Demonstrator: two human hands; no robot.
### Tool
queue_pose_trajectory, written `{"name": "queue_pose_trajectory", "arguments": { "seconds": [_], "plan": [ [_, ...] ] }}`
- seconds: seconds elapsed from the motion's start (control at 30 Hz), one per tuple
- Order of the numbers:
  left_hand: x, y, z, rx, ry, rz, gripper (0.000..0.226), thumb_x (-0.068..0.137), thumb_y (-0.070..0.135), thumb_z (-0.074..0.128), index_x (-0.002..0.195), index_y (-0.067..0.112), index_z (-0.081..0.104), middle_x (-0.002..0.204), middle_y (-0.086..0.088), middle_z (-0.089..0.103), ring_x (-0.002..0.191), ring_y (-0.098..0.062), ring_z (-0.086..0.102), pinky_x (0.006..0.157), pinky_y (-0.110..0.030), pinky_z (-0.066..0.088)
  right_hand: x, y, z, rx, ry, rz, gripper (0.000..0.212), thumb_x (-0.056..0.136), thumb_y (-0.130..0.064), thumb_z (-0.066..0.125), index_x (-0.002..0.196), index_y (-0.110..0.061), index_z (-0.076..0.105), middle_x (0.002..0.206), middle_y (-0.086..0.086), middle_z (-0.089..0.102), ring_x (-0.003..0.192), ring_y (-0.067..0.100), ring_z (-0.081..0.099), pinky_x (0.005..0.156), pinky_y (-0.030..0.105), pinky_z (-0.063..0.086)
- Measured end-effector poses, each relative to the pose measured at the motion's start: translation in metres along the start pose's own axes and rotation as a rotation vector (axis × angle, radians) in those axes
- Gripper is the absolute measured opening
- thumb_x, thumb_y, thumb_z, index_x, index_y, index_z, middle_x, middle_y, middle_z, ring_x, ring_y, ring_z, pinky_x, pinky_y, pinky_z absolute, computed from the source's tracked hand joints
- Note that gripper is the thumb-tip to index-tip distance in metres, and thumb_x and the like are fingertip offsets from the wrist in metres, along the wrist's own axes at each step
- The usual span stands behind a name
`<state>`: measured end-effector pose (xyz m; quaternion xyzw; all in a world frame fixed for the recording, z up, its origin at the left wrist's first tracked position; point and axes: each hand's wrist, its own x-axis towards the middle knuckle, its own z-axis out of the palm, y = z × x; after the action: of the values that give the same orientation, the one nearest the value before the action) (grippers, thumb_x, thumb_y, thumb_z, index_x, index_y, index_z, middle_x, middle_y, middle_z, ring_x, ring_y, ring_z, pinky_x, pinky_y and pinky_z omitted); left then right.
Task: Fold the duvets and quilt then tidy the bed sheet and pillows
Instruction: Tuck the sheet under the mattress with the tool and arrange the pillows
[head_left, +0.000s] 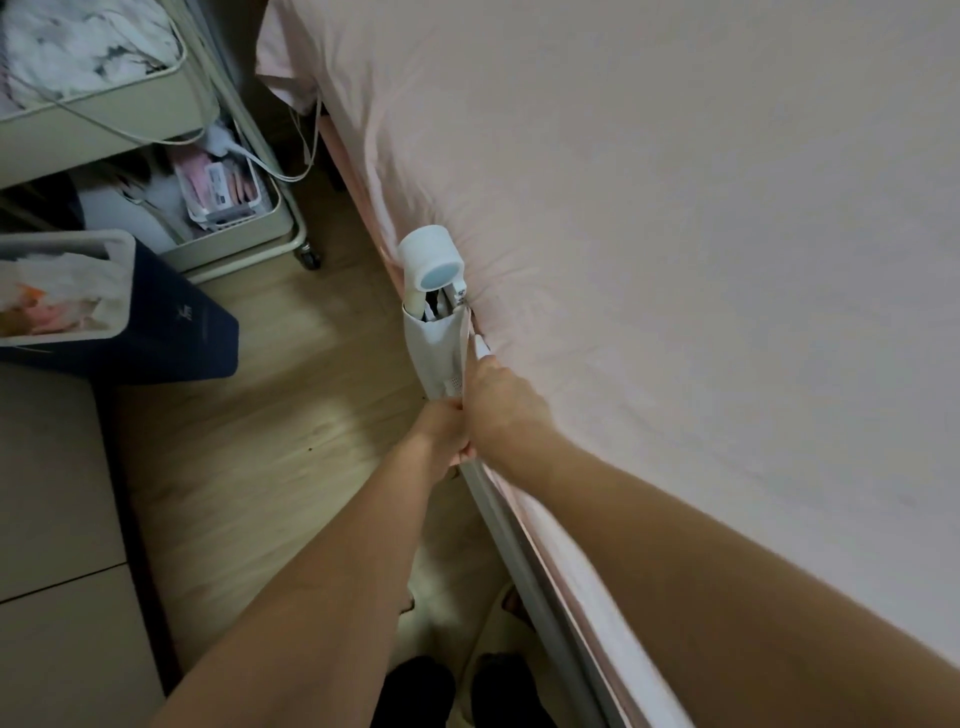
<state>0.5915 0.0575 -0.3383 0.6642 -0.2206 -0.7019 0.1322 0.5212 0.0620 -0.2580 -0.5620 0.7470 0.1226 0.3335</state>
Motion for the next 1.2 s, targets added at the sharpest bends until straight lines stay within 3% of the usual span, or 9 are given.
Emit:
{"name": "queue_pose_trajectory", "arguments": {
  "seconds": [0.23, 0.33, 0.43, 0.57, 0.67, 0.77, 0.9, 1.03, 1.2],
  "plan": [
    [0.001, -0.004, 0.012, 0.131, -0.034, 0.047, 0.016, 0.094, 0.013, 0.050, 0.082, 0.012, 0.061, 0.075, -0.007, 0.054, 0.066, -0.015, 0.046, 0.065, -0.028, 0.040, -0.004, 0.020, -0.018, -0.022, -0.069, -0.035, 0.030, 0.093, -0.002, 0.049, 0.122, -0.003, 0.044, 0.115, 0.016, 0.054, 0.106, 0.033, 0.057, 0.082, 0.035, 0.050],
    [0.004, -0.006, 0.018, 0.228, -0.039, 0.095, 0.014, 0.094, 0.020, 0.053, 0.082, 0.013, 0.058, 0.065, -0.002, 0.050, 0.053, -0.012, 0.043, 0.053, -0.022, 0.036, 0.009, 0.041, -0.027, -0.018, -0.073, -0.002, 0.026, 0.091, -0.002, 0.046, 0.117, 0.001, 0.050, 0.118, 0.021, 0.056, 0.107, 0.037, 0.056, 0.074, 0.034, 0.042],
    [0.007, -0.004, 0.028, 0.277, -0.024, 0.133, 0.016, 0.094, 0.020, 0.053, 0.081, 0.012, 0.057, 0.073, -0.004, 0.055, 0.064, -0.019, 0.051, 0.059, -0.026, 0.043, 0.008, 0.050, -0.023, -0.019, -0.078, -0.006, 0.022, 0.090, -0.002, 0.048, 0.112, 0.000, 0.050, 0.114, 0.019, 0.058, 0.103, 0.036, 0.057, 0.070, 0.031, 0.039],
    [0.012, -0.008, 0.030, 0.291, 0.002, 0.125, 0.022, 0.095, 0.017, 0.045, 0.075, 0.011, 0.049, 0.062, -0.003, 0.043, 0.050, -0.014, 0.037, 0.045, -0.021, 0.033, 0.005, 0.044, -0.012, 0.038, -0.115, 0.008, 0.010, 0.090, 0.001, 0.047, 0.100, -0.004, 0.048, 0.091, 0.011, 0.049, 0.085, 0.029, 0.054, 0.069, 0.029, 0.041],
    [0.012, -0.019, 0.031, 0.299, -0.016, 0.053, 0.011, 0.095, 0.014, 0.050, 0.092, 0.005, 0.055, 0.072, -0.005, 0.049, 0.056, -0.014, 0.044, 0.059, -0.026, 0.041, 0.012, 0.049, -0.015, 0.019, -0.113, 0.040, 0.005, 0.089, 0.003, 0.048, 0.089, -0.001, 0.046, 0.094, 0.015, 0.052, 0.084, 0.029, 0.053, 0.068, 0.029, 0.041],
    [0.017, -0.023, 0.030, 0.323, -0.033, 0.034, 0.019, 0.097, 0.015, 0.052, 0.107, 0.001, 0.058, 0.076, -0.006, 0.054, 0.058, -0.014, 0.051, 0.056, -0.022, 0.046, 0.024, 0.055, -0.021, 0.028, -0.111, 0.068, 0.019, 0.090, 0.001, 0.049, 0.109, 0.002, 0.050, 0.112, 0.019, 0.058, 0.094, 0.033, 0.058, 0.061, 0.031, 0.043],
    [0.020, -0.027, 0.032, 0.163, -0.022, 0.034, 0.034, 0.093, 0.002, 0.055, 0.125, -0.007, 0.051, 0.115, -0.018, 0.061, 0.076, -0.021, 0.063, 0.054, -0.023, 0.056, 0.019, 0.047, -0.018, -0.027, -0.156, 0.000, 0.014, 0.088, 0.003, 0.052, 0.090, -0.005, 0.041, 0.108, 0.019, 0.059, 0.098, 0.034, 0.061, 0.054, 0.027, 0.039],
    [0.017, -0.026, 0.037, 0.153, -0.027, 0.016, 0.014, 0.092, 0.002, 0.058, 0.106, -0.001, 0.058, 0.108, -0.013, 0.065, 0.089, -0.025, 0.067, 0.066, -0.028, 0.060, 0.022, 0.046, -0.014, -0.030, -0.121, 0.022, 0.035, 0.084, 0.008, 0.051, 0.065, -0.011, 0.028, 0.071, 0.009, 0.044, 0.057, 0.019, 0.043, 0.044, 0.022, 0.028],
    [0.021, -0.012, 0.032, 0.204, -0.027, 0.036, 0.010, 0.094, 0.004, 0.056, 0.085, -0.001, 0.059, 0.083, -0.009, 0.057, 0.077, -0.025, 0.061, 0.049, -0.023, 0.055, 0.023, 0.057, -0.005, 0.031, -0.084, 0.036, 0.027, 0.089, 0.002, 0.045, 0.069, -0.008, 0.031, 0.084, 0.011, 0.045, 0.072, 0.027, 0.050, 0.049, 0.028, 0.032]
  ]
}}
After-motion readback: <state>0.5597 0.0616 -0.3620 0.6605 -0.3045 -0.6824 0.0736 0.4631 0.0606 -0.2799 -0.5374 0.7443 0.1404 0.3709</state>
